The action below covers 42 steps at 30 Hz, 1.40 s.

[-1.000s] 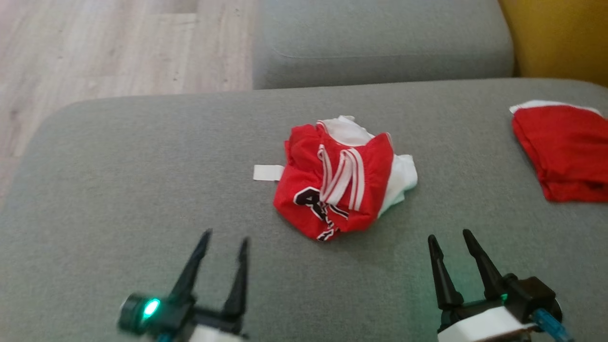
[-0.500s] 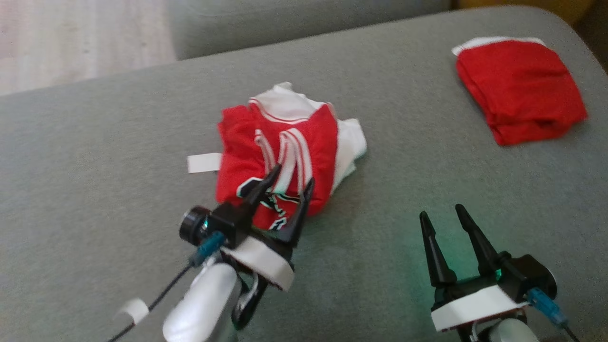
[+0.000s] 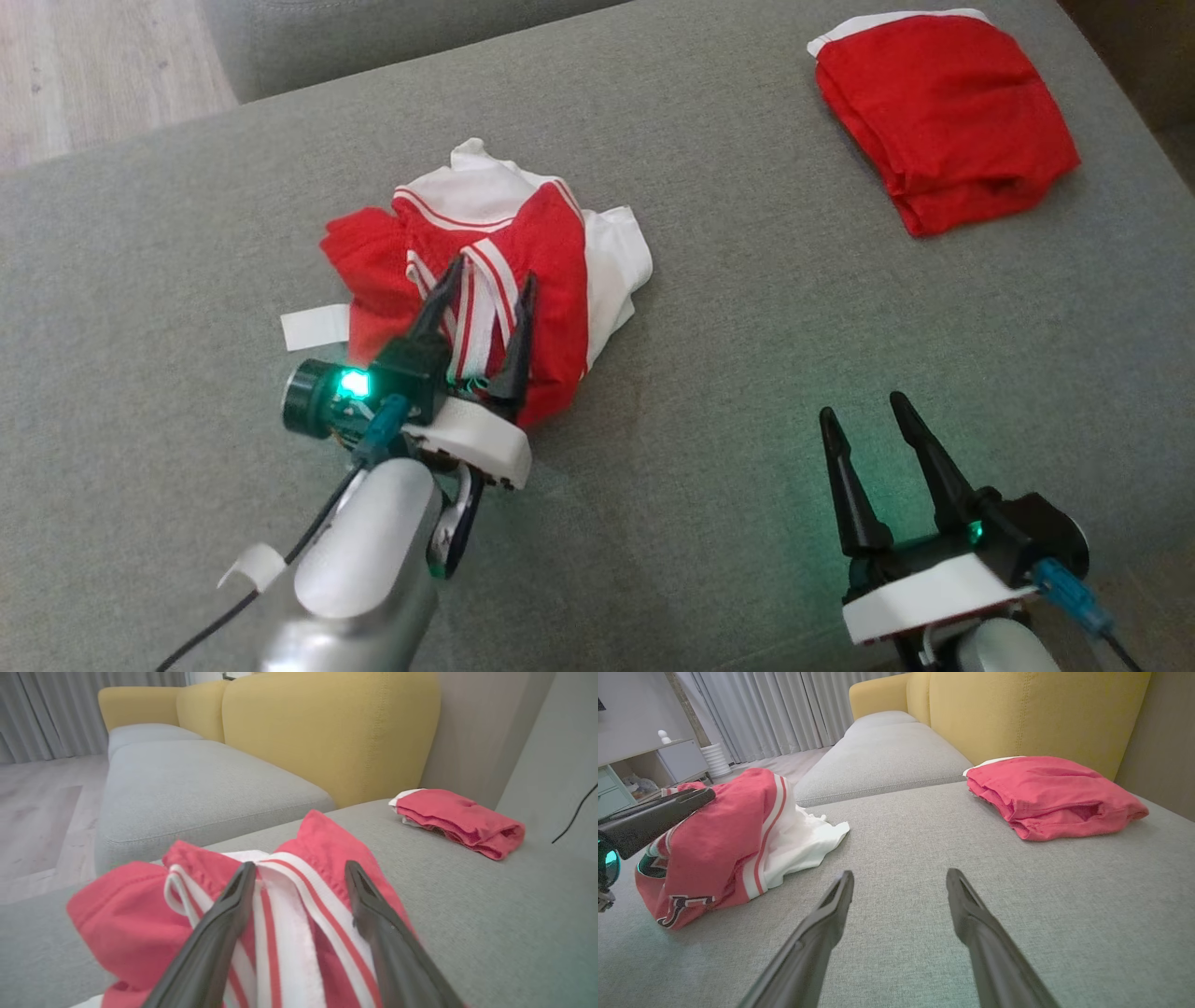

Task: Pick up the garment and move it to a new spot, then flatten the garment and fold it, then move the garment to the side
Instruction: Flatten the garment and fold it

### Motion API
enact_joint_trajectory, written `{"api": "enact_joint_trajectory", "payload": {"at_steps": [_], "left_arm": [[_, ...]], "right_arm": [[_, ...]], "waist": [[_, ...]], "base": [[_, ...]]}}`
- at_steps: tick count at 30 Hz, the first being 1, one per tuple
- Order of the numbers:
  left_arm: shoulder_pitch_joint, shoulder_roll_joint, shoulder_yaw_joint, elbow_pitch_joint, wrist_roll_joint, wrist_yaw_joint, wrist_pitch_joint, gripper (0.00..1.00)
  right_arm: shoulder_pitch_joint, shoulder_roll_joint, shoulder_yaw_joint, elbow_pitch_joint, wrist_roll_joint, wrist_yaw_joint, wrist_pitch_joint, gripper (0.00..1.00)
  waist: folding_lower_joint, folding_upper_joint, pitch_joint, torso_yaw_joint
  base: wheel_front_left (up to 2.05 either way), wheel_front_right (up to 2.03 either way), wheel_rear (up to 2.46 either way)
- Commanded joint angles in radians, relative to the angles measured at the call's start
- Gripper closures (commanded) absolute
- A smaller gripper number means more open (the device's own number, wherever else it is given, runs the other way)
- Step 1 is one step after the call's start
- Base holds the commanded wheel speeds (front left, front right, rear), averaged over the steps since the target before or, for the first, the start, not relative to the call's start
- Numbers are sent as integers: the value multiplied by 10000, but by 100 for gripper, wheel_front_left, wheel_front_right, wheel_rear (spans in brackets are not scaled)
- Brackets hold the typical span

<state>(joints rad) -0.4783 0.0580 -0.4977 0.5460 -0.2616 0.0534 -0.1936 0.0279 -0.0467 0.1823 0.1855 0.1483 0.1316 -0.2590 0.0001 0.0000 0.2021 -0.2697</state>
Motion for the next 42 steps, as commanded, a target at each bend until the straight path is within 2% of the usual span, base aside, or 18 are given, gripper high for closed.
{"api": "enact_joint_trajectory", "payload": {"at_steps": [1, 4, 6, 12, 17, 18, 19, 20, 25, 29, 35, 40, 42], "left_arm": [[-421, 167, 380, -225, 32, 117, -69, 0], [-440, 156, 480, -235, -60, 303, 28, 0], [-376, 126, 550, -276, -334, 246, 292, 0], [-114, 1, 466, -710, -1623, -520, 1458, 0], [-192, 8, 104, -1201, -1711, -866, 1778, 0], [-230, 29, 23, -1303, -1648, -904, 1780, 27], [-268, 55, -56, -1395, -1576, -925, 1784, 67], [-294, 86, -157, -1462, -1509, -963, 1839, 100], [-479, 255, -492, -1699, -1271, -1109, 2014, 100], [-1102, 282, -805, -1995, -1178, -1419, 2055, 100], [-3485, 398, -907, -2727, -1692, -1776, 2562, 100], [-5756, 856, -424, -3063, -2651, -1832, 2757, 100], [-6109, 967, -276, -3033, -2786, -1834, 2716, 100]], "right_arm": [[-353, -35, 223, -321, 27, -9, -28, 0], [-319, -35, 187, -329, 9, -9, -28, 0], [-296, -35, 170, -340, -5, -9, -28, 0], [-356, -35, 198, -387, 16, -9, -28, 0], [-460, -35, 275, -392, 113, -9, -28, 0], [-471, -35, 285, -394, 134, -9, -28, 0], [-481, -35, 297, -394, 156, -9, -28, 0], [-488, -35, 316, -386, 176, -9, -28, 0], [-516, -35, 342, -366, 293, -9, -28, 0], [-512, -35, 402, -367, 353, -9, -28, 0], [-589, -35, 557, -440, 512, -9, -28, 0], [-514, -35, 531, -486, 510, -9, -28, 0], [-487, -35, 513, -482, 479, -9, -28, 0]], "waist": [[-1, 0, -9, 9], [-1, 0, -28, 51], [-1, 0, -25, 90], [-1, 0, 97, 155], [-1, 0, 198, 91], [-1, 0, 207, 69], [-1, 0, 208, 37], [-1, 0, 195, -3], [-1, 0, 71, -240], [-1, 0, -61, -356], [-1, 0, -246, -385], [-1, 0, -526, -179], [-1, 0, -590, -88]], "base": [[0, 0, 0], [0, 0, 0], [0, 0, 0], [0, 0, 0], [0, 0, 0], [0, 0, 0], [0, 0, 0], [0, 0, 0], [0, 0, 0], [0, 0, 0], [0, 0, 0], [0, 0, 0], [0, 0, 0]]}}
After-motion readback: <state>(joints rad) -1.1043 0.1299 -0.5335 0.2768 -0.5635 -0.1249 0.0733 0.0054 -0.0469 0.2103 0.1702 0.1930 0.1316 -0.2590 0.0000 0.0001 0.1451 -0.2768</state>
